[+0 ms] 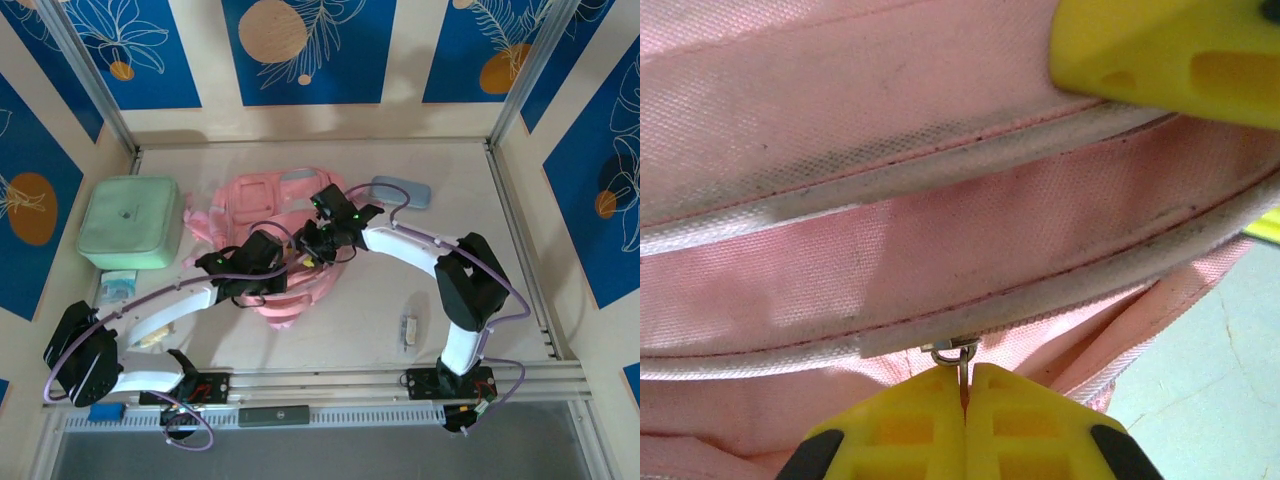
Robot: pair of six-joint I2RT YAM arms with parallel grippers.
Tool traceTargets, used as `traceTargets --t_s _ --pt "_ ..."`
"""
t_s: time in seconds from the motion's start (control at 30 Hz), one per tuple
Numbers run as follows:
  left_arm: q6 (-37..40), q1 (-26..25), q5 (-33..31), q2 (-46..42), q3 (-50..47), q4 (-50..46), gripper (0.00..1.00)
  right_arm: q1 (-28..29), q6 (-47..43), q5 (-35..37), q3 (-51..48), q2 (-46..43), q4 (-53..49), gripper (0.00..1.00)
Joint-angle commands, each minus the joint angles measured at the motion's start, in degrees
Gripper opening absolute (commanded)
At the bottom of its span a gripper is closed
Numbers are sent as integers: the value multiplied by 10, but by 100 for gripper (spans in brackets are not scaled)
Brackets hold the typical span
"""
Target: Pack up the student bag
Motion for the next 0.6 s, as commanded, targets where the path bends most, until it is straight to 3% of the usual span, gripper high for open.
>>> traceTargets --t_s 0.0,0.13,0.43,0.57 --pt "15 -7 1 -21 10 -4 0 -14 -35 16 12 -8 -4 20" --pt "5 -7 -9 -56 -6 -45 0 -43 -98 -10 10 -37 -33 0" --pt "-41 -2 -79 -185 -82 -138 0 -173 -236 -210 26 -58 -57 0" --pt "-33 21 -89 -199 -96 -133 0 -208 -291 -232 53 -45 -98 0"
